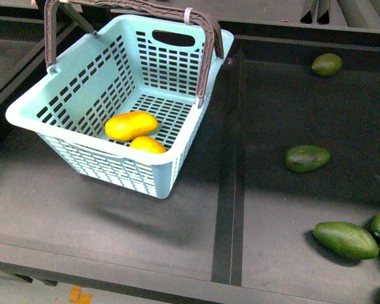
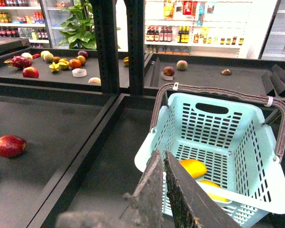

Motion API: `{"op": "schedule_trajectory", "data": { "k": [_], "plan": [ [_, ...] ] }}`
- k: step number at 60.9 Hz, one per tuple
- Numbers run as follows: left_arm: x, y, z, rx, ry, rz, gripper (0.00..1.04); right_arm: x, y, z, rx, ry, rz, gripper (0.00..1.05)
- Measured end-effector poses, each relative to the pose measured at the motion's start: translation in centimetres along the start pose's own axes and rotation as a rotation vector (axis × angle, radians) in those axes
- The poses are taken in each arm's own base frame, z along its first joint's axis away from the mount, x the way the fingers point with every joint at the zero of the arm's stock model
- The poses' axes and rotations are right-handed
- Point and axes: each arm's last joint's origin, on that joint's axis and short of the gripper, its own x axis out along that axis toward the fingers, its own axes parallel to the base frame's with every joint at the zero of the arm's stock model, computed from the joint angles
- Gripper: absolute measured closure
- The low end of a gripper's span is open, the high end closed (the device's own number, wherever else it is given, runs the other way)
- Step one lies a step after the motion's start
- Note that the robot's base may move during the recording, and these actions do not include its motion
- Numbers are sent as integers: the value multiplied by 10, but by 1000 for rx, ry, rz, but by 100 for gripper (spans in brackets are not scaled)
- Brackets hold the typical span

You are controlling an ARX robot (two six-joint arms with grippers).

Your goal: Pick lemon and mango into basket

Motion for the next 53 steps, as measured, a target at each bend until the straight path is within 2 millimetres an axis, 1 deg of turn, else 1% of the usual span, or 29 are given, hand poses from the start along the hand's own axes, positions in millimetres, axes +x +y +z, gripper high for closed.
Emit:
{"op": "schedule_trajectory", "data": {
  "k": [21,24,26,27,45,46,48,50,53],
  "plan": [
    [0,0,0,0,0,0,101,0,0,0,0,0,0,9],
    [0,0,0,0,0,0,91,0,0,0,0,0,0,9],
    [0,0,0,0,0,0,82,0,0,0,0,0,0,9],
    [0,0,0,0,0,0,81,0,0,0,0,0,0,9],
    [0,0,0,0,0,0,17,0,0,0,0,0,0,9],
    [0,0,0,0,0,0,12,0,0,0,0,0,0,9],
    [0,0,0,1,0,0,5,0,0,0,0,0,0,9],
    [0,0,0,2,0,0,7,0,0,0,0,0,0,9],
    [0,0,0,2,0,0,7,0,0,0,0,0,0,9]
  ]
}}
